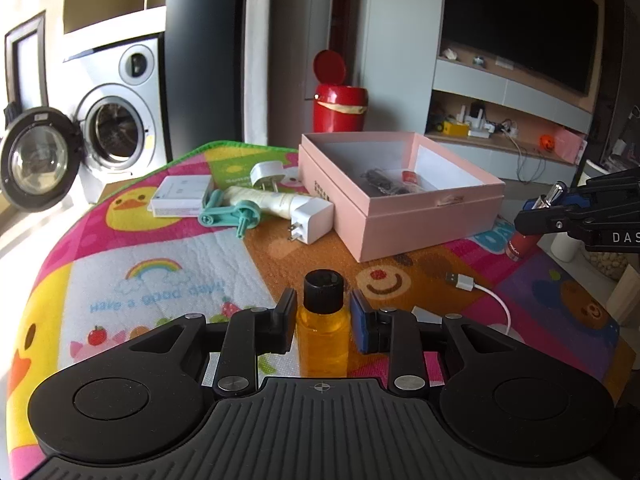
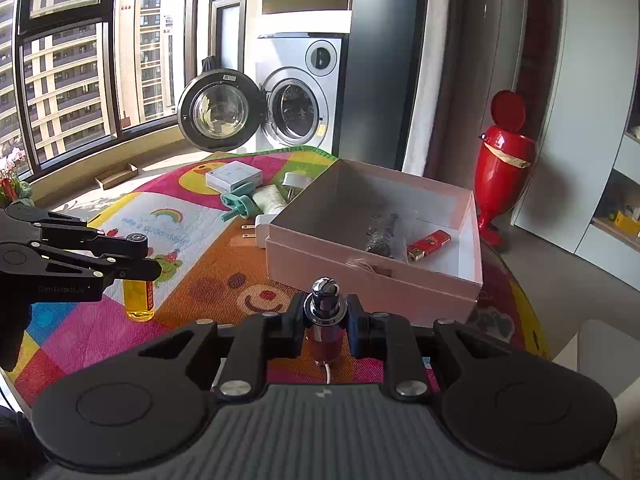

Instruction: Organize rigid objects

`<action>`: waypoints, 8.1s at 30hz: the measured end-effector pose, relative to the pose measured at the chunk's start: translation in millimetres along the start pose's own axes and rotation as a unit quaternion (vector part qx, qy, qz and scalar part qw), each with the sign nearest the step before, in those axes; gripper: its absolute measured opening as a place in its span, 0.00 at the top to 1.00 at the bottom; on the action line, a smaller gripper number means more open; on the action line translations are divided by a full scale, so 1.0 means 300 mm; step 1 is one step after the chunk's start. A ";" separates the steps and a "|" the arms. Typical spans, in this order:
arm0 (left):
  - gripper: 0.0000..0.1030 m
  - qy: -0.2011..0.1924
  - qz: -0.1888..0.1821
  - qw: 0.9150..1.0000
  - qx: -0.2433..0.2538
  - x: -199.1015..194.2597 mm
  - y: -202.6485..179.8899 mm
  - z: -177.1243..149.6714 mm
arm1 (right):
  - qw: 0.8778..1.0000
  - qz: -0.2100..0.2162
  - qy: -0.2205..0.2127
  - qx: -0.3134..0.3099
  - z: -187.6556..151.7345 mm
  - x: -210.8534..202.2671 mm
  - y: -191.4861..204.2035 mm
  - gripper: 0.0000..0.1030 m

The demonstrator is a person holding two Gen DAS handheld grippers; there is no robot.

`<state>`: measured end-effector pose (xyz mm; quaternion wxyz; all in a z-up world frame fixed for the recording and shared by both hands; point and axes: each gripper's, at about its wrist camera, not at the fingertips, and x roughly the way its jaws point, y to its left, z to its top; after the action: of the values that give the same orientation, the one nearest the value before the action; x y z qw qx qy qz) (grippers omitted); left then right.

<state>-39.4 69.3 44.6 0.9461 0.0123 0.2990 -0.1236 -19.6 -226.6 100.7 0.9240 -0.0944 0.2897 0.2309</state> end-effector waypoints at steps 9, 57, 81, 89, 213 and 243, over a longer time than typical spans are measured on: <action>0.69 -0.037 -0.054 0.998 0.021 -0.052 -0.067 0.091 | 1.000 0.000 -0.010 0.014 -0.009 -0.031 -0.051 0.81; 0.74 0.065 -0.076 0.994 0.032 0.466 0.131 0.194 | 0.997 0.044 0.050 0.025 -0.178 0.216 0.036 0.19; 0.73 0.063 -0.030 0.997 -0.023 0.168 0.069 -0.034 | 0.998 0.045 0.048 0.022 -0.190 0.215 0.051 0.14; 0.67 0.054 -0.010 0.998 -0.008 0.170 0.027 -0.047 | 0.998 0.046 0.046 0.022 -0.194 0.214 0.051 0.12; 0.76 -0.067 0.040 0.953 -0.293 0.183 0.501 0.023 | 0.979 -0.009 0.198 -0.051 0.560 1.025 0.327 0.58; 0.76 -0.059 0.039 0.954 -0.292 0.188 0.492 0.009 | 0.962 0.069 0.262 -0.045 0.484 0.973 0.358 0.57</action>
<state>42.4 199.5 7.3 0.9285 -0.2602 0.2648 0.0056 211.8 20.8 45.7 0.7926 -0.1733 0.5165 0.2739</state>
